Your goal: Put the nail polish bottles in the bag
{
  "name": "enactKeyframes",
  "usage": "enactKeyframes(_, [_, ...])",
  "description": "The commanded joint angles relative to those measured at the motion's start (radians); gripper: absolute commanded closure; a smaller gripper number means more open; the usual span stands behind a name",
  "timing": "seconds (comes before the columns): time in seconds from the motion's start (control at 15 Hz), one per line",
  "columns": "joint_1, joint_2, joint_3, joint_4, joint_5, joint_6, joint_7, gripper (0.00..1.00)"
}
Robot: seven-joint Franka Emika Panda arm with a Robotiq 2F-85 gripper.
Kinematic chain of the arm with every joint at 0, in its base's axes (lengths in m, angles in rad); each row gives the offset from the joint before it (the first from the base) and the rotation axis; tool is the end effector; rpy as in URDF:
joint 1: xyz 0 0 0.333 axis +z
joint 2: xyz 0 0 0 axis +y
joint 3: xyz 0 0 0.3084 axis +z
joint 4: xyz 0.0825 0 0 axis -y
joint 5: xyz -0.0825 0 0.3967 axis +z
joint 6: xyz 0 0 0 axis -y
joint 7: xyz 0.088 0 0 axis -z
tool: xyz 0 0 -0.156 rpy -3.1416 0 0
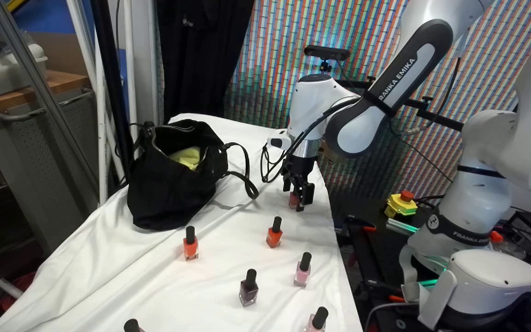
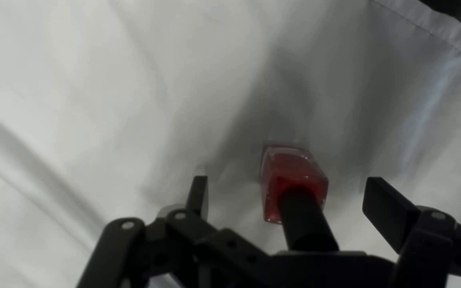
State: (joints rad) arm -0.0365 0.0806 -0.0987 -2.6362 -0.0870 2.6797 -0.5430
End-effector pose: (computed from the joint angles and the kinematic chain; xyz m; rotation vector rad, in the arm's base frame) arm 0.4239 -0.0582 0.1473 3.0186 0.7493 -0.0777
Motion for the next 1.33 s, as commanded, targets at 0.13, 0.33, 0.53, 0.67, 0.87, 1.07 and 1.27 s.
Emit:
enactKeyframes(0.13, [-0.026,0.009,0.017,0.011,-0.011,-0.002,0.014,0.00])
enactKeyframes(0.33, [-0.025,0.013,0.017,0.010,-0.017,0.004,0.024,0.00])
enactKeyframes(0.53, [-0.023,0.017,0.019,0.008,-0.015,0.013,0.031,0.00])
enactKeyframes(0.67, [-0.022,0.022,0.020,0.008,-0.019,0.022,0.039,0.00])
enactKeyframes(0.87, [-0.021,0.023,0.021,0.004,-0.025,0.031,0.052,0.00])
enactKeyframes(1.07, [-0.022,0.022,0.019,0.004,-0.031,0.020,0.062,0.00])
enactKeyframes(1.27, [-0.023,0.022,0.017,0.003,-0.042,0.009,0.067,0.00])
